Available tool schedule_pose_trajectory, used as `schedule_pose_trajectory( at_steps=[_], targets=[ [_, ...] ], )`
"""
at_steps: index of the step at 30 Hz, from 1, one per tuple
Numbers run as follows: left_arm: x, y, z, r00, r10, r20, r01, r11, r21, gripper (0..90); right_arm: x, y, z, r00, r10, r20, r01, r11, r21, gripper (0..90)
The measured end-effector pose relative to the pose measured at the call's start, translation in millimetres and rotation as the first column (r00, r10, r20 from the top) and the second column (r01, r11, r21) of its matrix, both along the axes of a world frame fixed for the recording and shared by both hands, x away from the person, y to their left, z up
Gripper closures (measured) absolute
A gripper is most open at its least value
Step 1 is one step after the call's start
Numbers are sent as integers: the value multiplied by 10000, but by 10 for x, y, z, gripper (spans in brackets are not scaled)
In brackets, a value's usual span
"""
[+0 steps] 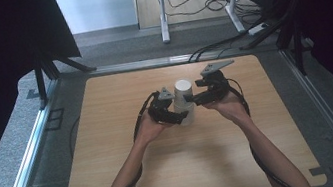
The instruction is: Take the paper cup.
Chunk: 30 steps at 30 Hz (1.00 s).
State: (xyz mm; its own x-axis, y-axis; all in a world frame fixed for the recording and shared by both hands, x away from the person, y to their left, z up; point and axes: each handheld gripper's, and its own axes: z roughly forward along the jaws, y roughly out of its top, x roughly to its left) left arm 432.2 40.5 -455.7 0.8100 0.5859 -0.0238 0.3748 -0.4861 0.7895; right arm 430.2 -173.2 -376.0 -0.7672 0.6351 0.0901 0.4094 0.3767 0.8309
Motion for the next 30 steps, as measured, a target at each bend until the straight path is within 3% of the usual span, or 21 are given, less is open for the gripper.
schedule_pose_trajectory(
  at_steps=[8,22,30],
  targets=[
    [9,-12,8,9999,17,120,-14,9996,-271,173,80,72,98,10000,48,-39,-47,9999,116,235],
    [-8,-37,34,9995,19,312,-14,9999,-147,229,168,170,147,9999,103,-123,-102,9999,48,356],
    [-11,-36,41,9995,-18,324,21,10000,-97,240,154,190,207,10000,10,41,-8,9993,-370,376]
  ],
)
